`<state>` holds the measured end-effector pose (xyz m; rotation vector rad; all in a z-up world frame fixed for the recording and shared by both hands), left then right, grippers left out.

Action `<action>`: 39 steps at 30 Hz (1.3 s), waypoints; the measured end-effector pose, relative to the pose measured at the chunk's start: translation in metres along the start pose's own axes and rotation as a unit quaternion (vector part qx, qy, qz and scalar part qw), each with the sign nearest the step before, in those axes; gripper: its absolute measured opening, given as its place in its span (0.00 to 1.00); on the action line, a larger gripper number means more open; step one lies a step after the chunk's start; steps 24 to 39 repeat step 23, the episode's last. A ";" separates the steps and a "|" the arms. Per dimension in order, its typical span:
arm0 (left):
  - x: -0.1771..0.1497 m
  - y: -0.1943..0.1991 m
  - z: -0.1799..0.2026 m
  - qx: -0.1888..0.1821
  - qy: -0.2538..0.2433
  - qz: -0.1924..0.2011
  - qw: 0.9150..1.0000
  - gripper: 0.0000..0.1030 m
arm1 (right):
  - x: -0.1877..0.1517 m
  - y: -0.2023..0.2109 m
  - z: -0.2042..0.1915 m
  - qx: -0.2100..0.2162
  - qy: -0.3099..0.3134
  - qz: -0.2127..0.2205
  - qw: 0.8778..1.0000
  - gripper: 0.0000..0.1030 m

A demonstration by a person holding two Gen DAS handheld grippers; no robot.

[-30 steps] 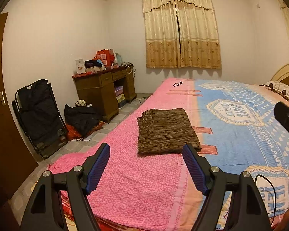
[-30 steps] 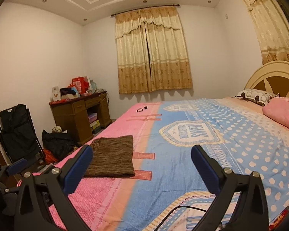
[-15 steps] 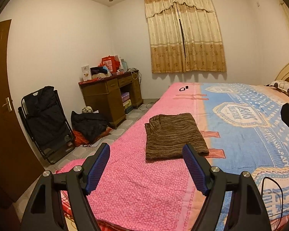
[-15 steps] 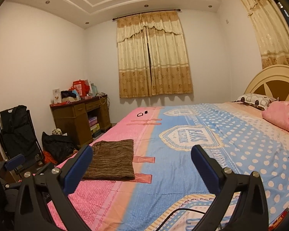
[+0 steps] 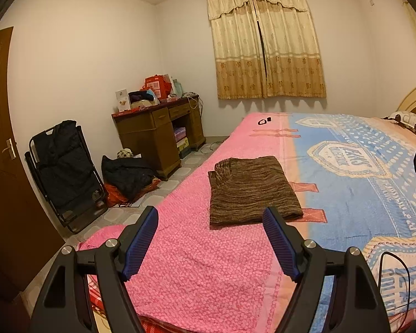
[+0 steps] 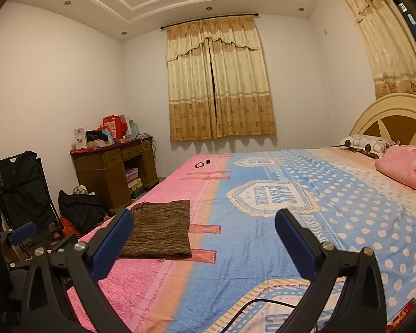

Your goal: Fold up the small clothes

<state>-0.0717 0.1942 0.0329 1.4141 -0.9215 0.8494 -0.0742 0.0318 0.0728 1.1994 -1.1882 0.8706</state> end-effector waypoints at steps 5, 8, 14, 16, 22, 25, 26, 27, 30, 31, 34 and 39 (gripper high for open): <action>-0.001 -0.002 0.000 -0.010 0.008 -0.002 1.000 0.76 | 0.000 0.000 0.005 -0.001 -0.004 0.000 1.000 1.00; -0.003 -0.003 -0.002 -0.021 0.018 -0.006 1.000 0.76 | 0.001 0.000 0.007 -0.001 -0.003 0.001 1.000 1.00; -0.007 -0.005 -0.001 -0.092 0.062 -0.006 0.994 0.76 | 0.002 -0.002 0.006 -0.002 -0.003 -0.002 1.000 1.00; -0.008 -0.007 0.001 -0.095 0.062 -0.006 0.994 0.76 | 0.002 -0.002 0.006 -0.003 -0.003 -0.003 1.000 1.00; -0.008 -0.008 0.003 -0.076 0.042 -0.008 0.996 0.76 | 0.001 -0.004 0.007 -0.005 -0.006 -0.007 1.000 1.00; -0.008 -0.008 0.003 -0.072 0.038 -0.009 0.997 0.76 | 0.001 -0.004 0.008 -0.005 -0.006 -0.008 1.000 1.00; -0.008 -0.008 0.003 -0.072 0.038 -0.009 0.997 0.76 | 0.001 -0.004 0.008 -0.005 -0.006 -0.008 1.000 1.00; -0.008 -0.008 0.003 -0.072 0.038 -0.009 0.997 0.76 | 0.001 -0.004 0.008 -0.005 -0.006 -0.008 1.000 1.00; -0.008 -0.008 0.003 -0.072 0.038 -0.009 0.997 0.76 | 0.001 -0.004 0.008 -0.005 -0.006 -0.008 1.000 1.00; -0.008 -0.008 0.003 -0.072 0.038 -0.009 0.997 0.76 | 0.001 -0.004 0.008 -0.005 -0.006 -0.008 1.000 1.00; -0.008 -0.008 0.003 -0.072 0.038 -0.009 0.997 0.76 | 0.001 -0.004 0.008 -0.005 -0.006 -0.008 1.000 1.00; -0.008 -0.008 0.003 -0.072 0.038 -0.009 0.997 0.76 | 0.001 -0.004 0.008 -0.005 -0.006 -0.008 1.000 1.00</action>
Point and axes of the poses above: each gripper's, at about its wrist camera, not at the fingertips, and y roughly against the way its jaws point, z to its right, x to its top, the point moved 8 cm from there along -y, roughly the way its jaws point, and after that the axes turned 13 degrees about -x, right-handed, at the moved point
